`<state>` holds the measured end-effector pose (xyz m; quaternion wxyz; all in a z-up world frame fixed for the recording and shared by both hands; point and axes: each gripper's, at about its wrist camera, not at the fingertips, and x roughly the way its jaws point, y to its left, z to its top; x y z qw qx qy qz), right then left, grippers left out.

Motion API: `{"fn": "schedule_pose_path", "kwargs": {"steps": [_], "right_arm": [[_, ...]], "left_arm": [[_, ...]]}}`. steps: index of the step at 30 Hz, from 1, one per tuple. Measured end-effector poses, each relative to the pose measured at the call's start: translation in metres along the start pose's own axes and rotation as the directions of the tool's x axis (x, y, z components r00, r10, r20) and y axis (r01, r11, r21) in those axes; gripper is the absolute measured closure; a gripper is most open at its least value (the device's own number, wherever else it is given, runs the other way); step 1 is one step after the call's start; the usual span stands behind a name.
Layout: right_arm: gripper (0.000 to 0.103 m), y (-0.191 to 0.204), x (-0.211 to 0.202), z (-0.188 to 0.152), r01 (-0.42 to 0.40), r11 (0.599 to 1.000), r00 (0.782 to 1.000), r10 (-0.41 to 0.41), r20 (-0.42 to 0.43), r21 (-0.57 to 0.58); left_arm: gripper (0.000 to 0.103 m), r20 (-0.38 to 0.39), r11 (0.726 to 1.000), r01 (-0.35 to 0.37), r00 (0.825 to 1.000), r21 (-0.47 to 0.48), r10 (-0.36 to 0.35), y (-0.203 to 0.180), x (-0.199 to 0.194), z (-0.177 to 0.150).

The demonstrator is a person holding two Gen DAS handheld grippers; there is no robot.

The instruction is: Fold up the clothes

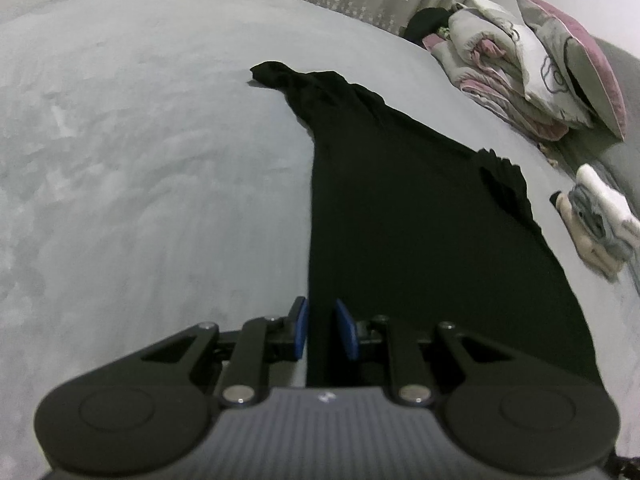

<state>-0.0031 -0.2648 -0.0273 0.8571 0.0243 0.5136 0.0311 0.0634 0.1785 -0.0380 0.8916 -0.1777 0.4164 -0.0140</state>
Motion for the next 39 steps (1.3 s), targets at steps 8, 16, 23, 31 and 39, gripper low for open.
{"fn": "schedule_pose_path", "kwargs": {"steps": [8, 16, 23, 31, 39], "right_arm": [[0.055, -0.008, -0.03, 0.03, 0.032, 0.996, 0.999, -0.033, -0.006, -0.08], [0.045, 0.004, -0.029, 0.121, 0.029, 0.975, 0.998, -0.017, 0.058, -0.222], [0.044, 0.026, 0.011, 0.176, 0.021, 0.924, 0.999, -0.005, 0.042, -0.381], [0.044, 0.055, 0.078, 0.251, -0.044, 0.922, 0.981, 0.112, 0.156, -0.384], [0.044, 0.081, 0.151, 0.342, -0.134, 0.943, 0.949, 0.211, 0.236, -0.304]], "left_arm": [[0.035, 0.027, 0.997, -0.039, 0.999, 0.072, 0.038, -0.017, -0.021, -0.004], [0.031, 0.023, 0.987, -0.063, 0.998, 0.15, 0.06, -0.049, -0.033, 0.036], [0.021, 0.023, 0.952, -0.083, 0.997, 0.293, 0.08, -0.091, -0.017, 0.08], [0.022, 0.078, 0.959, -0.123, 0.991, 0.256, 0.106, -0.108, 0.071, 0.145], [0.024, 0.089, 0.965, -0.194, 0.979, 0.177, 0.181, -0.111, 0.156, 0.214]]}}
